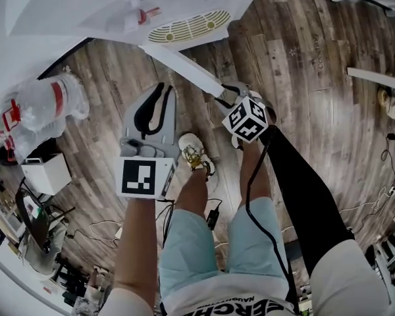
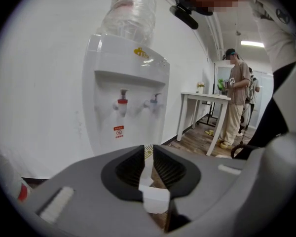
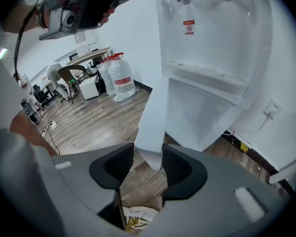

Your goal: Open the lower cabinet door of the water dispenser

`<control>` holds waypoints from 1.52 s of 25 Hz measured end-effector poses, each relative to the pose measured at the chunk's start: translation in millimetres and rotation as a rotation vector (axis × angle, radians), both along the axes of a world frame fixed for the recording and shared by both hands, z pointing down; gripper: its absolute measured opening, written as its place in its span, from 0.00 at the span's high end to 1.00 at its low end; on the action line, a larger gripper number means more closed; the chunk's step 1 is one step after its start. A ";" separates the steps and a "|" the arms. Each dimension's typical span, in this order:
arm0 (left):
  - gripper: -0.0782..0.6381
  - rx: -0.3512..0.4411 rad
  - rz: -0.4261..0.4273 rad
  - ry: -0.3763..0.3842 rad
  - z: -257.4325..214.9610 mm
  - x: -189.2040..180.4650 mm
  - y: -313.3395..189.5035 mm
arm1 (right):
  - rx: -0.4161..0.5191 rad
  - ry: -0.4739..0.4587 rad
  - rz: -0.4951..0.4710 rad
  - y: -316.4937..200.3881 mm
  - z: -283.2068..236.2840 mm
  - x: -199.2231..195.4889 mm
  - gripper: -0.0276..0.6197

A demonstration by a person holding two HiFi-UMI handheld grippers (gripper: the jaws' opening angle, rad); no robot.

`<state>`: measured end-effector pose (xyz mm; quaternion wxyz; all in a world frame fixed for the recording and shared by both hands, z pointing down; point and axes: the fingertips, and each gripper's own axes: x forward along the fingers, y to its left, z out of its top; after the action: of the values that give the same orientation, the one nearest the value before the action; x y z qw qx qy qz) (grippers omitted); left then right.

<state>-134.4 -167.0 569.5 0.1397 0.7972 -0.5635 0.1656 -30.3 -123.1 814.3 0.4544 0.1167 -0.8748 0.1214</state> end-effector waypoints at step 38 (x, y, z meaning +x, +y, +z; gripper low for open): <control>0.79 -0.012 -0.236 0.072 9.1 -160.1 107.5 | -0.084 -0.024 -0.209 120.2 -10.5 -184.4 0.67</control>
<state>-294.6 -59.5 578.6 0.1832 0.7299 -0.6470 0.1229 -214.7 -2.9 803.8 0.4586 0.0042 -0.8816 0.1113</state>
